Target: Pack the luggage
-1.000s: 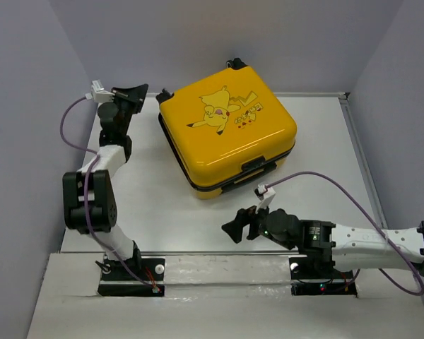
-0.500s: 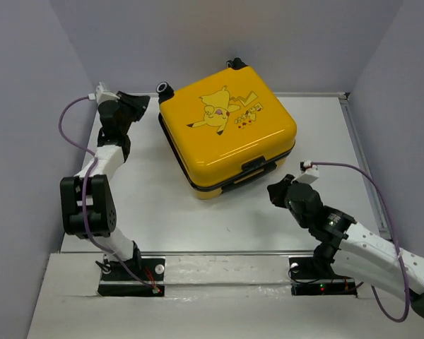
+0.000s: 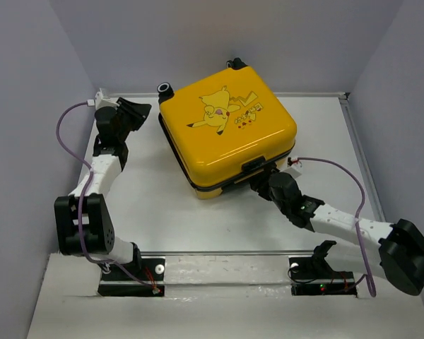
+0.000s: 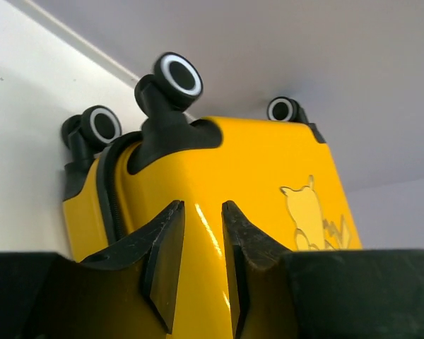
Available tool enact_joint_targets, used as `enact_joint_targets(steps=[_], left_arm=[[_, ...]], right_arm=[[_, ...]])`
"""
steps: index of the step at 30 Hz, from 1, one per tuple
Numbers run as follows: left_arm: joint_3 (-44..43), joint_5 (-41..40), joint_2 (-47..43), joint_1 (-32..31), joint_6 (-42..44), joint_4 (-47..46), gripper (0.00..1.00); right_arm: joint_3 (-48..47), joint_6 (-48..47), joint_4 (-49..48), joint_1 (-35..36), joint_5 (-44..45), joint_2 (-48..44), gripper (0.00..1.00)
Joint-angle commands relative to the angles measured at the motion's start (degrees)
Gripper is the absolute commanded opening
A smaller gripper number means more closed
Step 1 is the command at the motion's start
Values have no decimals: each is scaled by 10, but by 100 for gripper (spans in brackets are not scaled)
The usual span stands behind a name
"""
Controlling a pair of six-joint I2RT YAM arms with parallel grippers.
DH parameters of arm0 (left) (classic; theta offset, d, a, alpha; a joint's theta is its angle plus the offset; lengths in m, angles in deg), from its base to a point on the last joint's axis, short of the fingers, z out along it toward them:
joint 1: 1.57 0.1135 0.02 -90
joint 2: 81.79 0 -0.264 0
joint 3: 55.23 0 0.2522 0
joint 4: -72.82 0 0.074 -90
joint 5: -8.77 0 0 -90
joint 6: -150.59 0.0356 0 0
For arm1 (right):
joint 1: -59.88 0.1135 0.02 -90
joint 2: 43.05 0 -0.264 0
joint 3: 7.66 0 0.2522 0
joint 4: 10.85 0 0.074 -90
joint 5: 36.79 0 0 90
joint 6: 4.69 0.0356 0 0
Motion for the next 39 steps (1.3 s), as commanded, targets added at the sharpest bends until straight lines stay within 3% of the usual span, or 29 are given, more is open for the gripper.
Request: enact_joint_targets(steps=[1,4,7,8,9,11,14,17,19,20,23,25,29,30,31,33,34,36,37,39], left_arm=[[22,24,-49,-2,10,-15,39],[35,24,-75,-2,9,-15,39],[43,17,-91,-2,15,-14,40],[44,17,-93,-2,16,-15,40],[45,15,-94,-2,17,-15,40],[45,14,-94,-2,19,-12,40],[40,3,-98,-2,31,3,40],[34,-12,-107,-2,40,19,45],[33,-24,-111,-2,42,27,49],[33,-26,-113,-2,41,28,49],[33,-34,-116,-2,40,37,53],[35,-39,-119,-3,44,47,54],[33,-52,-126,-9,62,63,73],[21,-53,-118,-16,71,73,79],[11,-49,-110,-20,78,83,81],[-33,-36,-69,-44,97,101,83],[-49,-28,-55,-52,120,114,84],[-87,-22,-9,-66,145,131,84],[-120,-20,5,-79,167,136,84],[-165,-14,47,-94,187,136,84]], right_arm=[[21,90,-173,-9,3,69,50],[30,148,-228,-23,-4,142,50],[64,195,-345,-23,2,210,51],[63,200,-353,-23,4,223,47],[61,200,-362,-23,6,237,36],[61,196,-381,-23,0,262,7],[96,151,-388,-29,-3,229,7],[161,120,-302,-45,14,94,7],[177,102,-141,-45,48,-12,7],[174,86,-81,-51,64,-125,7],[160,55,112,-51,100,-324,7],[123,43,236,-51,145,-391,7],[65,-15,313,-51,205,-463,7],[44,-31,321,-51,218,-445,29],[31,-46,325,-56,221,-430,60],[9,-60,332,-56,227,-394,82],[-12,-61,346,-56,236,-358,87],[-24,-58,361,-56,252,-334,86],[-26,-58,367,-56,263,-327,74],[-25,-64,371,-56,269,-329,61]])
